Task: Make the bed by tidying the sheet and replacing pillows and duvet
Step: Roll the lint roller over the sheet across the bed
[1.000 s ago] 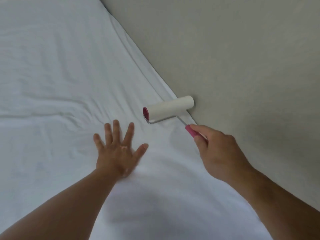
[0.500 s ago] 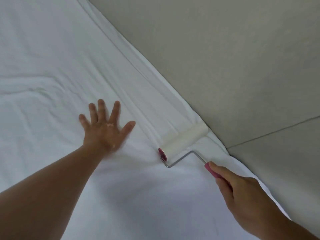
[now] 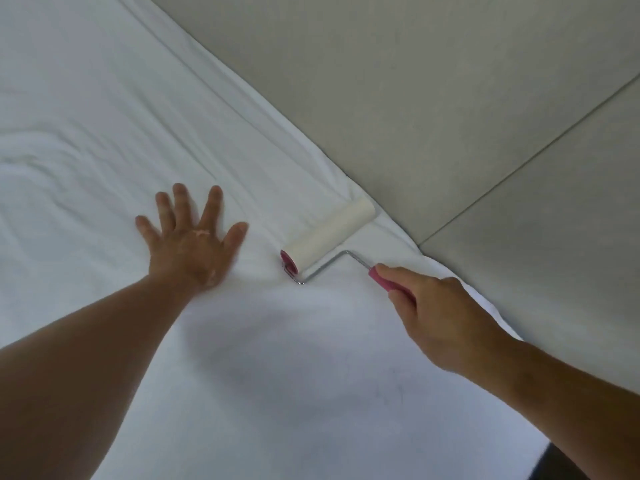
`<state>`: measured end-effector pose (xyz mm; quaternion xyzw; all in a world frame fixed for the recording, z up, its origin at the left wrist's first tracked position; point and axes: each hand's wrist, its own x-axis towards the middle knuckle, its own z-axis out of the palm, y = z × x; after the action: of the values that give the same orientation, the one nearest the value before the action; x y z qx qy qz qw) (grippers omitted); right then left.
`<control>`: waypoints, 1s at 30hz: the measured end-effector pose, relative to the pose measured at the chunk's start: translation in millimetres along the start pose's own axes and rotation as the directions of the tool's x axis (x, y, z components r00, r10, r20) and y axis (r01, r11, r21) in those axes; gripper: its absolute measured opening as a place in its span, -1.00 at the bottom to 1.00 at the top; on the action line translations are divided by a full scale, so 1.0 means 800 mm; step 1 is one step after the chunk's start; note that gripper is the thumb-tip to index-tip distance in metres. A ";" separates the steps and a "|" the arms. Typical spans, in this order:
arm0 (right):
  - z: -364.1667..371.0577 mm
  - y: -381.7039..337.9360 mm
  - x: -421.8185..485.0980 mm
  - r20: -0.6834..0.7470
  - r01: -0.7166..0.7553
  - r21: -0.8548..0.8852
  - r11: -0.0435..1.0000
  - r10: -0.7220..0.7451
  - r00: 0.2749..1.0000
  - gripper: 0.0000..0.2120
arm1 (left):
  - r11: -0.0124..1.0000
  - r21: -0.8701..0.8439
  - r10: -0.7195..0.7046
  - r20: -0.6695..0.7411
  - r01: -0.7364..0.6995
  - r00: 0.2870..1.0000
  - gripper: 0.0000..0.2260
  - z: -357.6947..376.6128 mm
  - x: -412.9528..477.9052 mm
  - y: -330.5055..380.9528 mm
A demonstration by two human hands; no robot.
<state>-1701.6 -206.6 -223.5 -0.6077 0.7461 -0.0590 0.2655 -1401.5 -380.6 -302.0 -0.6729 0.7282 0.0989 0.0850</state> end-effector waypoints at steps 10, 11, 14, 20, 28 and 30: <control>-0.026 -0.041 0.036 -0.018 -0.067 0.035 0.997 0.068 0.998 -0.70 | 0.985 -0.046 0.164 -0.046 -0.166 0.985 -0.43 0.028 -0.077 0.063; -0.021 -0.043 0.035 -0.032 -0.054 0.028 0.998 0.055 0.998 -0.70 | 0.984 -0.041 0.169 -0.049 -0.171 0.984 -0.43 0.030 -0.075 0.062; -0.016 -0.021 -0.009 -0.038 -0.064 -0.005 0.998 0.064 0.997 -0.67 | 0.982 -0.005 0.187 -0.044 -0.187 0.981 -0.42 0.034 -0.075 0.058; -0.028 0.028 -0.120 0.069 -0.192 -0.087 0.977 0.199 0.978 -0.65 | 0.980 0.014 0.198 0.009 -0.199 0.980 -0.41 0.030 -0.098 0.063; -0.015 -0.004 -0.063 -0.043 -0.073 0.009 0.997 0.074 0.996 -0.69 | 0.980 0.001 0.197 -0.033 -0.197 0.980 -0.44 0.044 -0.134 0.080; -0.013 0.015 -0.086 -0.028 -0.099 0.009 0.995 0.099 0.995 -0.69 | 0.980 0.009 0.201 -0.057 -0.201 0.978 -0.44 0.048 -0.135 0.079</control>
<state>-1708.8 -141.1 -197.3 -0.5679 0.7789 -0.0574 0.2598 -1456.4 -262.0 -309.3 -0.5984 0.7947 0.0863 0.0547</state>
